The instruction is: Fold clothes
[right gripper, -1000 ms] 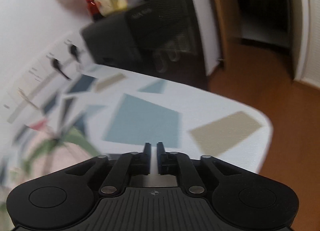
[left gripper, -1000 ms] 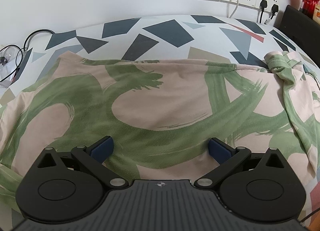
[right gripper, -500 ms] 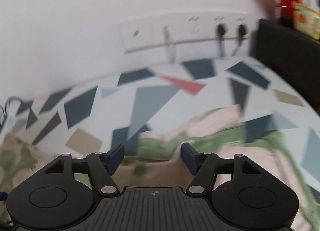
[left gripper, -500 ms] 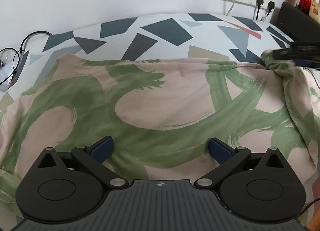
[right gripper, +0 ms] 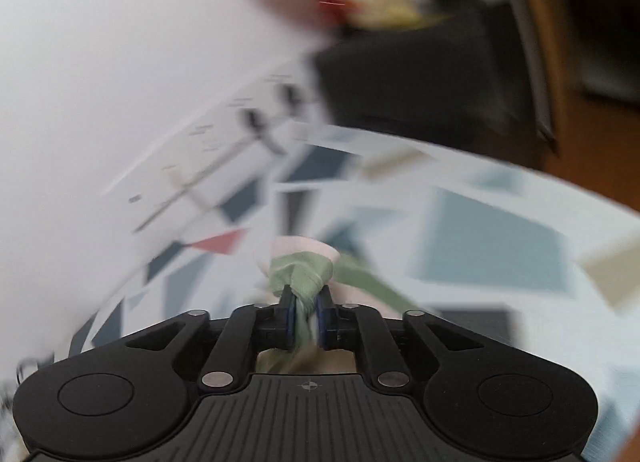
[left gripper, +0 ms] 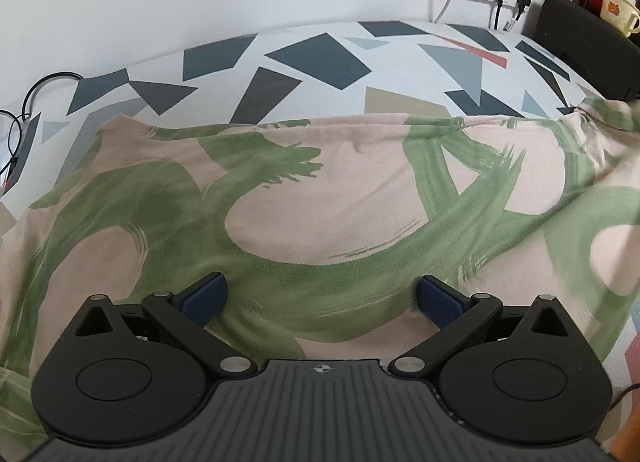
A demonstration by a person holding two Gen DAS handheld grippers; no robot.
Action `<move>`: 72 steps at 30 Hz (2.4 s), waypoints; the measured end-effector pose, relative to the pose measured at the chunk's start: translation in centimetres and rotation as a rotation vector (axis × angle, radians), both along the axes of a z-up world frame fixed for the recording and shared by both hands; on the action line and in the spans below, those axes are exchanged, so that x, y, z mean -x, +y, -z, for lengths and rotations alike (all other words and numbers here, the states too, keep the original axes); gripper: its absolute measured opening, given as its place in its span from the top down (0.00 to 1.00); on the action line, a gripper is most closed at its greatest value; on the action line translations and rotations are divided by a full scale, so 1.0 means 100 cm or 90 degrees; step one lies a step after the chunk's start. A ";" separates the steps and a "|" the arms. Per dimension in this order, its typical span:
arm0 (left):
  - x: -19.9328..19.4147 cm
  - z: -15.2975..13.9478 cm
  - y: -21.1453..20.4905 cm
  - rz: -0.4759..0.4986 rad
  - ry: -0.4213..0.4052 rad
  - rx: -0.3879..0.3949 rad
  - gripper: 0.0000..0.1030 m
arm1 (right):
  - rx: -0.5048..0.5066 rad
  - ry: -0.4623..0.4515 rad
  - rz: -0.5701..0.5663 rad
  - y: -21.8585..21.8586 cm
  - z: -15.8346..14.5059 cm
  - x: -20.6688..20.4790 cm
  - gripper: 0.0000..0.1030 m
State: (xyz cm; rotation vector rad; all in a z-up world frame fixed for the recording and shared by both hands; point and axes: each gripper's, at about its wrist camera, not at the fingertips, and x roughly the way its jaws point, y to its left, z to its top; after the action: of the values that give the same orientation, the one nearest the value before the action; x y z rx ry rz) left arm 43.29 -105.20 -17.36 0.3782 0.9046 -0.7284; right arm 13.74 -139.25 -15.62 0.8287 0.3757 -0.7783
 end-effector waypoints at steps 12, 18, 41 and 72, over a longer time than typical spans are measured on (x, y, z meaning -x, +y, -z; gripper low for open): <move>-0.003 0.000 -0.006 -0.006 0.002 -0.003 0.00 | -0.111 -0.050 0.126 -0.013 0.041 0.060 0.64; -0.003 0.001 -0.006 -0.003 -0.003 0.000 0.00 | -0.160 -0.096 0.116 -0.038 0.047 0.042 0.80; -0.012 -0.005 -0.004 0.057 0.037 -0.009 0.01 | -0.035 0.055 0.102 -0.014 -0.003 0.064 0.66; 0.082 -0.008 -0.061 0.100 0.037 0.027 0.01 | 0.167 0.312 -0.226 -0.104 0.032 -0.135 0.16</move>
State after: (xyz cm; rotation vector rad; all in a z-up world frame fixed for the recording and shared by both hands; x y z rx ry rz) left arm 35.10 -111.25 -16.57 0.3956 0.9195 -0.9053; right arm 27.28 -149.64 -18.87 0.3020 0.8148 -0.6713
